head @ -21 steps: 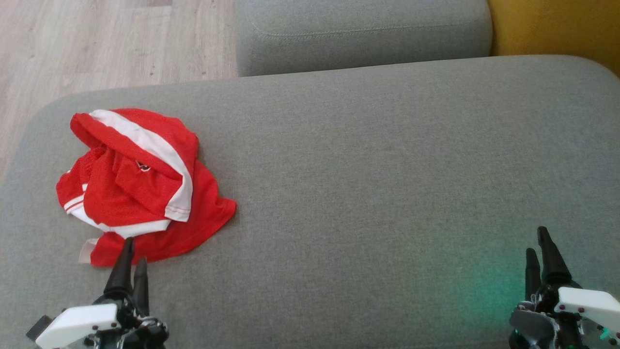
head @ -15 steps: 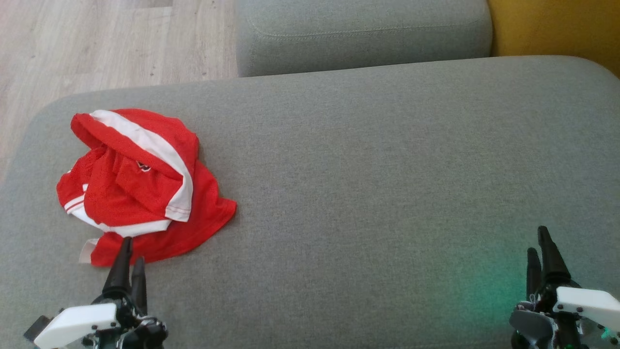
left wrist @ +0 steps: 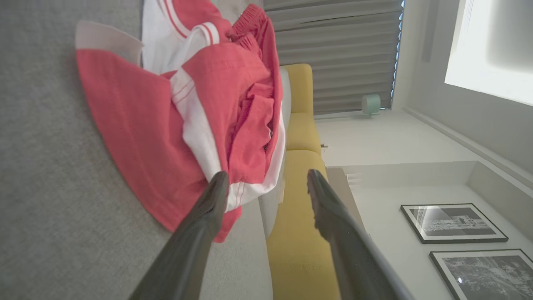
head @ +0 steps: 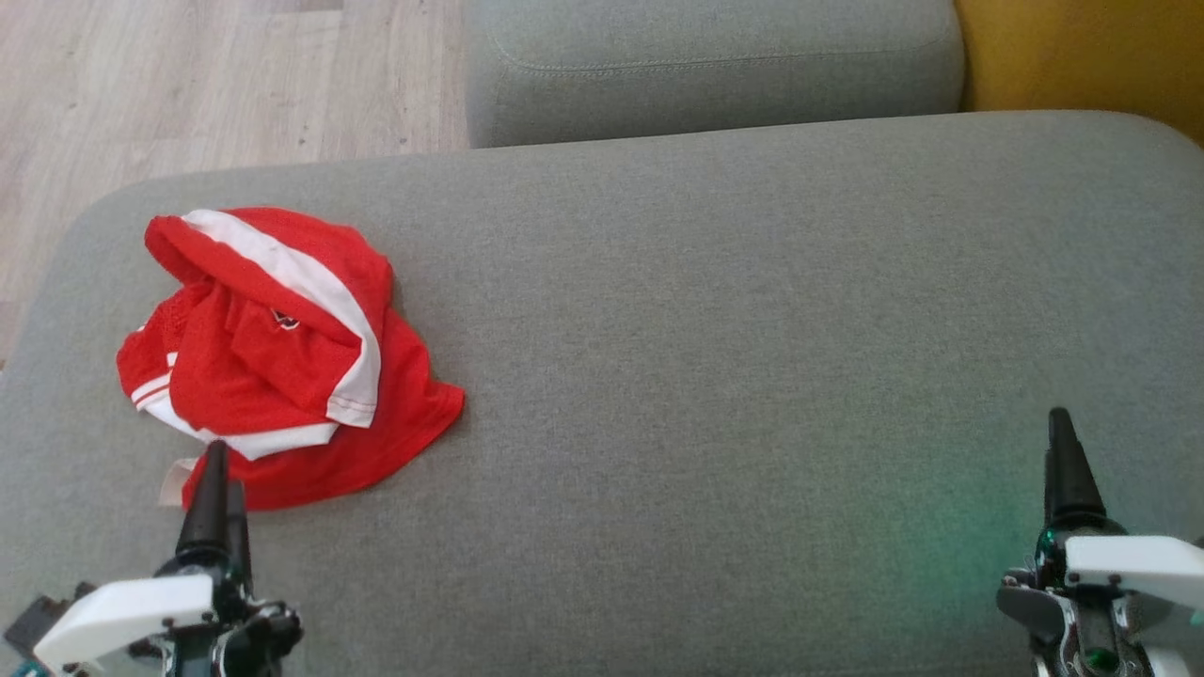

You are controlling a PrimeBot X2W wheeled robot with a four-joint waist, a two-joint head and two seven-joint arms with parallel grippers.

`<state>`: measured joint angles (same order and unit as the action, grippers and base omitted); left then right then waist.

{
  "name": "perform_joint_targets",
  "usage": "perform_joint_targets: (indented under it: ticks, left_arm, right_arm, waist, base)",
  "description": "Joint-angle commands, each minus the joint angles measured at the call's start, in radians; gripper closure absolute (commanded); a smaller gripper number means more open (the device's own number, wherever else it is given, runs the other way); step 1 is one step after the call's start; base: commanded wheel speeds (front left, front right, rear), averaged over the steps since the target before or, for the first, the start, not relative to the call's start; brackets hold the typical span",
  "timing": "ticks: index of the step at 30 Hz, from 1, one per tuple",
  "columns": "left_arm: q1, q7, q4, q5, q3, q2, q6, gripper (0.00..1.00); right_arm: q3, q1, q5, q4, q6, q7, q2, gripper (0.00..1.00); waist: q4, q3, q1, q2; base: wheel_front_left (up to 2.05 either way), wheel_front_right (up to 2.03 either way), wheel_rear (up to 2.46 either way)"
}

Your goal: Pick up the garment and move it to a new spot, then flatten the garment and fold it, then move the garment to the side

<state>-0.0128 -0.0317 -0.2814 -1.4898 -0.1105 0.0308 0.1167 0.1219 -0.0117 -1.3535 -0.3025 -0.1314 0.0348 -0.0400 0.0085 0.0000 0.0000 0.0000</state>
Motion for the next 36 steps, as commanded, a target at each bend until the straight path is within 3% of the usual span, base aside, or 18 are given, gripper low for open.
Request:
perform_joint_targets:
  ticks: [1,20,36]
  left_arm:
    - [0.055,0.011,0.049,0.028,-0.019,0.010,-0.001,0.00]
    - [0.042,0.069,0.233,0.396,0.038,0.012,-0.069,0.00]
    - [0.029,0.113,0.276,0.725,0.147,0.039,-0.116,0.00]
  right_arm:
    - [-0.005,-0.058,0.043,0.049,0.000,-0.011,-0.005,0.00]
    - [-0.086,-0.056,0.435,0.146,0.000,-0.070,-0.006,0.00]
    - [-0.134,-0.055,0.684,0.164,0.000,-0.114,-0.007,0.00]
  waist:
    - [0.001,0.000,0.0000,0.0000]
    - [0.010,-0.001,0.0000,0.0000]
    - [0.015,-0.004,0.0000,0.0000]
  base:
    - [0.00,0.00,0.00]
    - [0.00,0.00,0.00]
    - [0.00,0.00,0.00]
